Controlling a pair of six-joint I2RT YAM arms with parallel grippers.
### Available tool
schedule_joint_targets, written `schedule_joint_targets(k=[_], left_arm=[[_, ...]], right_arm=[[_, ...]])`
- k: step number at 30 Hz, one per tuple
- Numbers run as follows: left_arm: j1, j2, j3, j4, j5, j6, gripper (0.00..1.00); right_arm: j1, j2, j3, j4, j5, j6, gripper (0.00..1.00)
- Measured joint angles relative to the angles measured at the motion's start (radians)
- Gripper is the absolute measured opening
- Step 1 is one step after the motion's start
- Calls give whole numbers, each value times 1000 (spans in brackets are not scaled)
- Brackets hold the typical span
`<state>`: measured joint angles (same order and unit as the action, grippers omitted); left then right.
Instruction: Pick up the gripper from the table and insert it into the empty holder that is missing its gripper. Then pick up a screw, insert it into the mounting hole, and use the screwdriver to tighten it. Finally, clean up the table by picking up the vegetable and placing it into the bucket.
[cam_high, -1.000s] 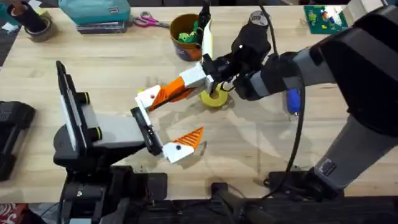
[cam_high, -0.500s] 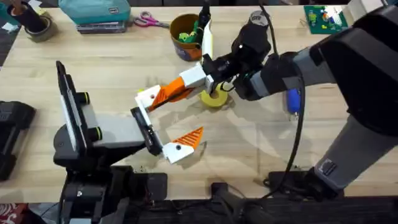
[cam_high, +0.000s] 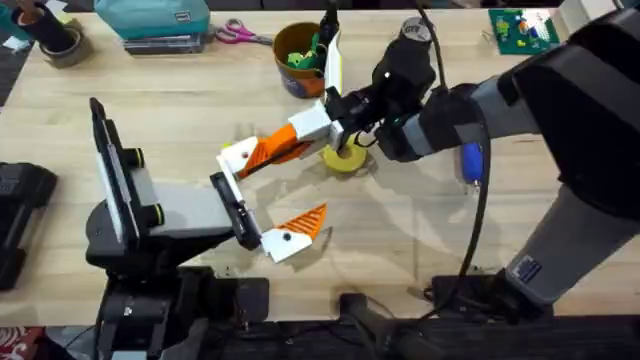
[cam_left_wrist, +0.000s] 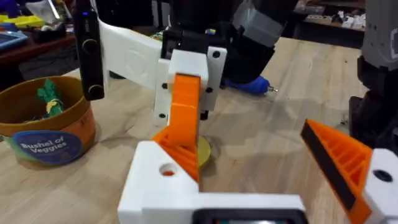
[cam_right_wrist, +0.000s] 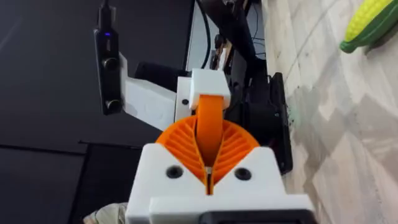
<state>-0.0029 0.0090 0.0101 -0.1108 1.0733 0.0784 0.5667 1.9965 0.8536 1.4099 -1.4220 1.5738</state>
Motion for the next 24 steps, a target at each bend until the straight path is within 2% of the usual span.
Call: schedule_joint_targets(k=[24], left_arm=[[0,0,0,-1,1,-14,986]], right_arm=[[6,-11,-50,32,61,-3,8]])
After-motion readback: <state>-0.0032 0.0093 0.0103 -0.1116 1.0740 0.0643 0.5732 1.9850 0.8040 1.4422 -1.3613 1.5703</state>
